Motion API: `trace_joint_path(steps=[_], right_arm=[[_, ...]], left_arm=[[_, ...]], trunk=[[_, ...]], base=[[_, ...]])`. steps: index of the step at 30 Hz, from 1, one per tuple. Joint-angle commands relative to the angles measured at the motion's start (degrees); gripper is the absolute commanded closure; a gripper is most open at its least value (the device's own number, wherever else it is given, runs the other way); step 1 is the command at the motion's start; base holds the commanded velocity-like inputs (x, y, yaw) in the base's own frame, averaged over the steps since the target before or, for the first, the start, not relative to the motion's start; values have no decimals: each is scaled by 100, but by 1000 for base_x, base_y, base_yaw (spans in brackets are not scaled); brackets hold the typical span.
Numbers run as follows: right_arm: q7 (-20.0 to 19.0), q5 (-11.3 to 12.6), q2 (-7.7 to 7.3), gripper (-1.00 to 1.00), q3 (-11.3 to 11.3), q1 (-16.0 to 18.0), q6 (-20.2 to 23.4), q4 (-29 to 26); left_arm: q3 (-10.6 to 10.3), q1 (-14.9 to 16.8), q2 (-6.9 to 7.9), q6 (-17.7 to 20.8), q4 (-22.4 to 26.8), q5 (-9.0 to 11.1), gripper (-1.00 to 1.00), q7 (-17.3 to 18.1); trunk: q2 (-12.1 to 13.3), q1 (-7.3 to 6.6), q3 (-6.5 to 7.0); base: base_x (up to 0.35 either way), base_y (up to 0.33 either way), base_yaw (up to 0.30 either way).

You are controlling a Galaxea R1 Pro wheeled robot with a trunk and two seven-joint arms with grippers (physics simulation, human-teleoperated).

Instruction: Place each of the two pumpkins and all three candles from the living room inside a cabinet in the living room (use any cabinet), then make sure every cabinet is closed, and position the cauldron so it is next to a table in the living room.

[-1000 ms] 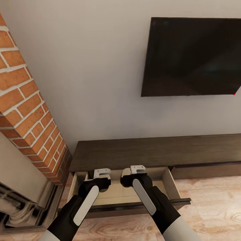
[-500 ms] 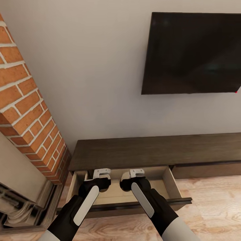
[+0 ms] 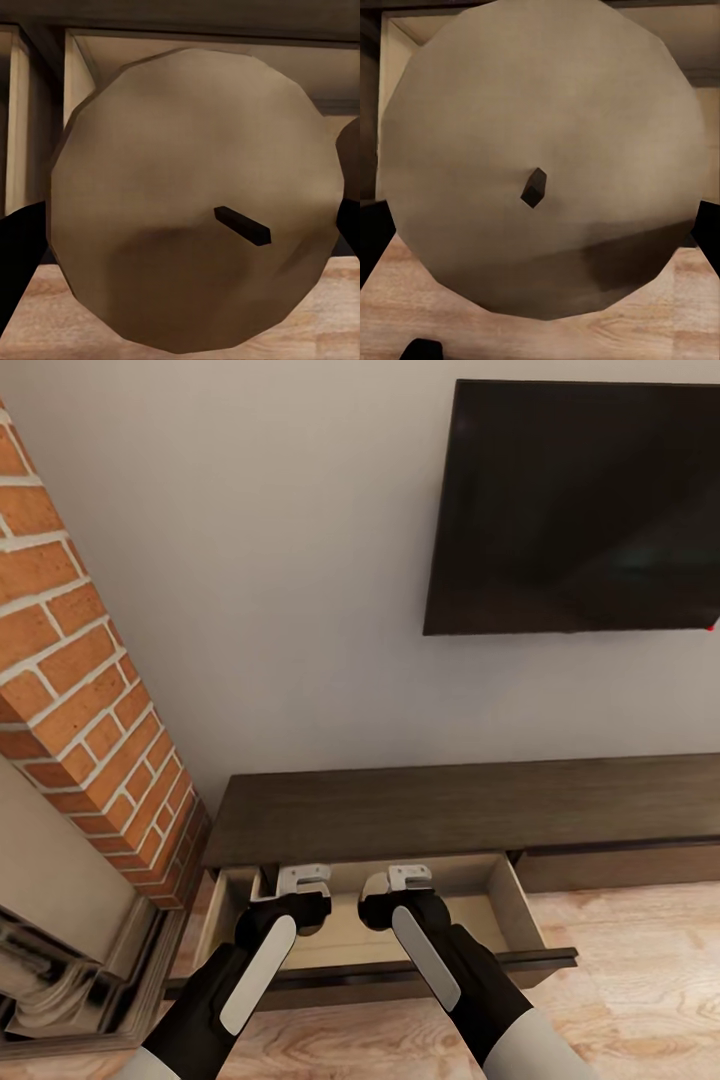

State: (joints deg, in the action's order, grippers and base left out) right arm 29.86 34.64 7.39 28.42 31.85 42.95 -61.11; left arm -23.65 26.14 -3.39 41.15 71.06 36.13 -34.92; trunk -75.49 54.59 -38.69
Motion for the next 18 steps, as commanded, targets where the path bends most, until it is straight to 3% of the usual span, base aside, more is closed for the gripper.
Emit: trace_joint_path(steps=[1, 18], right_arm=[[57, 61, -3, 100, 12, 5, -3, -6], [51, 61, -1, 100, 25, 5, -138, 286]], left_arm=[[-8, 5, -1, 2, -6, 55, 100, -61], [-8, 5, -74, -10, -57, 61, 100, -50]], trunk=[[-45, 22, -23], [-727, 396, -329]], base=[[0, 0, 0], [0, 0, 0]])
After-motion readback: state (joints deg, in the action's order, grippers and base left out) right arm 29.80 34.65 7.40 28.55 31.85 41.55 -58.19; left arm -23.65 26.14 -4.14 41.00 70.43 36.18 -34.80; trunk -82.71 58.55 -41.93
